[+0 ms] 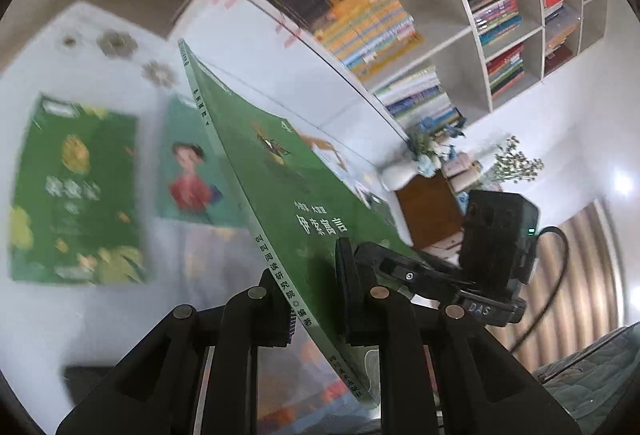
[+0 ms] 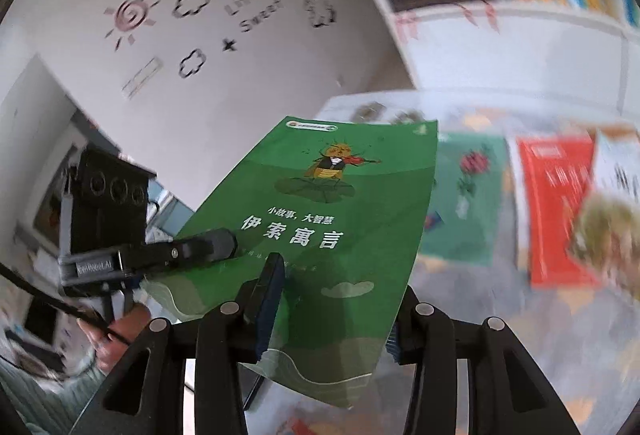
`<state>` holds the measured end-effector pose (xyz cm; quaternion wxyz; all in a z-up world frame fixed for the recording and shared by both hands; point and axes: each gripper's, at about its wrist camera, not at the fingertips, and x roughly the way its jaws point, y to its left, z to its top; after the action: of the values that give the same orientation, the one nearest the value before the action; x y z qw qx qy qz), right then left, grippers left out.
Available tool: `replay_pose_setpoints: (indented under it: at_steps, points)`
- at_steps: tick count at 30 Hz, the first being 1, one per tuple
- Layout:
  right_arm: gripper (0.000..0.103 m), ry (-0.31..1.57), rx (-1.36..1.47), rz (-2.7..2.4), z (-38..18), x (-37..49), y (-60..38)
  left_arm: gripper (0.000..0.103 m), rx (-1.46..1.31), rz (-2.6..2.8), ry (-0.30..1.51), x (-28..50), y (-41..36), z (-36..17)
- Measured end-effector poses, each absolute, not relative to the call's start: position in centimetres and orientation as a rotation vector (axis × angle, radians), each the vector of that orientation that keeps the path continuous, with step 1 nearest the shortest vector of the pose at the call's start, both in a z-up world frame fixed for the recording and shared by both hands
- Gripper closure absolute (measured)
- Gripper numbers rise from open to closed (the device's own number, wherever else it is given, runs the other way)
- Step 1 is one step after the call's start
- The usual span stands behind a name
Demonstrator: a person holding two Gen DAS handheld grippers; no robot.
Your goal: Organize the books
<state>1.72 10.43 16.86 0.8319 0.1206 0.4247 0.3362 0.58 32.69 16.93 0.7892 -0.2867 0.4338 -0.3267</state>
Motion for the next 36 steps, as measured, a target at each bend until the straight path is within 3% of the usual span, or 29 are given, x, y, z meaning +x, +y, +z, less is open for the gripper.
replay_pose_setpoints:
  at_steps: [9, 21, 36]
  points:
    - [0.060, 0.863, 0.174, 0.751, 18.2, 6.8, 18.0, 0.089, -0.565, -0.592, 0.903, 5.0, 38.5, 17.7]
    - [0.060, 0.951, 0.050, 0.692, 12.4, 10.9, 25.7, 0.087, -0.569, -0.458, 1.033, 9.8, 42.9, 10.3]
    - [0.060, 1.097, 0.074, 0.659, 6.5, 10.7, 26.5, 0.086, -0.668, -0.466, 1.156, 8.7, 44.4, 3.1]
